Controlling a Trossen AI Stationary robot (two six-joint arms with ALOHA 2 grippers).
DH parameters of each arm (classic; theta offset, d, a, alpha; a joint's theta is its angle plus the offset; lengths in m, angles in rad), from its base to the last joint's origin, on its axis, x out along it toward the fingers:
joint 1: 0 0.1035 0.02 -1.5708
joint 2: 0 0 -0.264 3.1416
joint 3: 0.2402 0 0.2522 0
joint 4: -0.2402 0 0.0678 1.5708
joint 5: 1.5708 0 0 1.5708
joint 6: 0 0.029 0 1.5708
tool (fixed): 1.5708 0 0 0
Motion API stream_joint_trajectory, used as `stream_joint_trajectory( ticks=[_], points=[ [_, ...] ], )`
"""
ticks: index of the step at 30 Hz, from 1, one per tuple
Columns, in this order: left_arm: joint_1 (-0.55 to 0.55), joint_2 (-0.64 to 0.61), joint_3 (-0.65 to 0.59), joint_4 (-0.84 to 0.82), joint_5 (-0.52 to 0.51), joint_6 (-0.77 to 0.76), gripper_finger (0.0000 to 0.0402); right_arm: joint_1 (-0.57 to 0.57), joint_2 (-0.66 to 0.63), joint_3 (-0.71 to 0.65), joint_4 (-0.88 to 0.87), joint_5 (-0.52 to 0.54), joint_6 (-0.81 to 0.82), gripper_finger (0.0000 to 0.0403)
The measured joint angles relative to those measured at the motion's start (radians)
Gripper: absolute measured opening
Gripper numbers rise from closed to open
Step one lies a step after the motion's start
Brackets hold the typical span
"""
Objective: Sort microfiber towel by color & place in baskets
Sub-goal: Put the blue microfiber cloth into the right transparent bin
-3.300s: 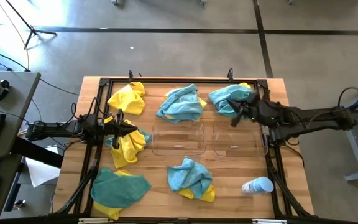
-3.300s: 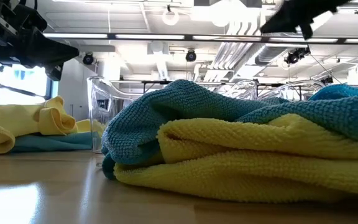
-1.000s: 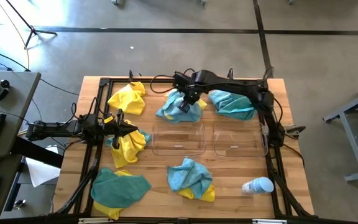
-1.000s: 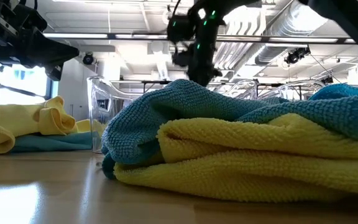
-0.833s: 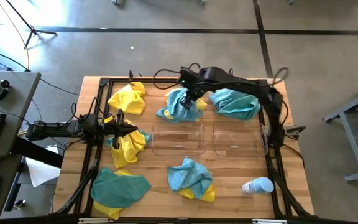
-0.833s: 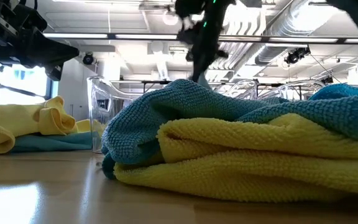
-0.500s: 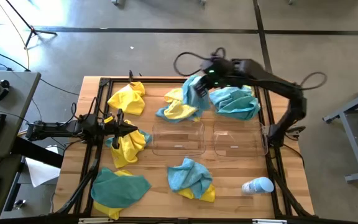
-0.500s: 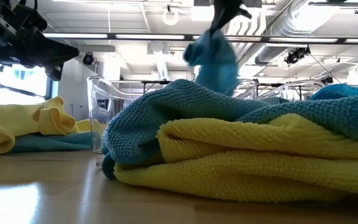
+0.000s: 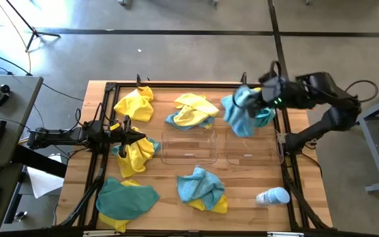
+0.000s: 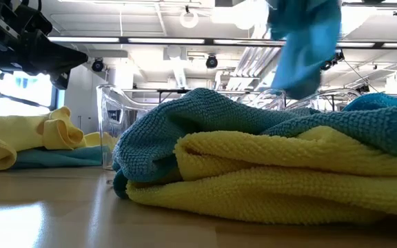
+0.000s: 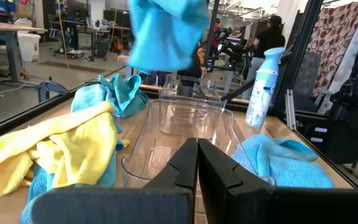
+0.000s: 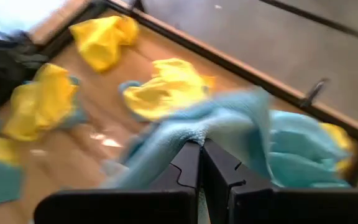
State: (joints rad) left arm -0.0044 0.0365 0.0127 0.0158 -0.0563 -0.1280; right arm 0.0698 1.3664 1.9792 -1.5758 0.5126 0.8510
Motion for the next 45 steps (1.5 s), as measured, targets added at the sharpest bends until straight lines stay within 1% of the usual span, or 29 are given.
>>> stream_joint_trajectory(
  ticks=[5,9,14,17,22,27,33,38,42,45],
  points=[
    [0.000,0.000,0.000,0.000,0.000,0.000,0.0000,0.159,-0.019,-0.018,0.002,0.016,0.132,0.0000],
    [0.000,0.000,0.000,0.000,0.000,0.000,0.0000,0.259,-0.014,-0.032,0.006,0.044,0.209,0.0000],
    [0.000,0.000,0.000,0.000,0.000,0.000,0.0000,0.333,-0.003,-0.035,0.007,0.057,0.252,0.0000],
    [0.000,0.000,0.000,0.000,0.000,0.000,0.0000,0.363,-0.005,-0.079,0.006,0.051,0.294,0.0000],
    [0.000,0.000,0.000,0.000,0.000,0.000,0.0000,0.388,-0.033,-0.253,0.006,-0.016,0.383,0.0000],
    [0.000,0.000,0.000,0.000,0.000,0.000,0.0000,0.409,-0.100,-0.458,0.005,-0.060,0.521,0.0000],
    [0.000,0.000,0.000,0.000,0.000,0.000,0.0000,0.410,-0.188,-0.679,0.004,-0.227,0.663,0.0000],
    [0.000,0.000,0.000,0.000,0.000,0.000,0.0000,0.410,-0.230,-0.828,0.004,-0.307,0.774,0.0000],
    [0.000,0.000,0.000,0.000,0.000,0.000,0.0000,0.407,-0.235,-0.897,0.012,-0.302,0.923,0.0000],
    [0.000,0.000,0.000,0.000,0.000,0.000,0.0000,0.406,-0.235,-0.925,0.082,-0.228,1.000,0.0000]
  ],
)
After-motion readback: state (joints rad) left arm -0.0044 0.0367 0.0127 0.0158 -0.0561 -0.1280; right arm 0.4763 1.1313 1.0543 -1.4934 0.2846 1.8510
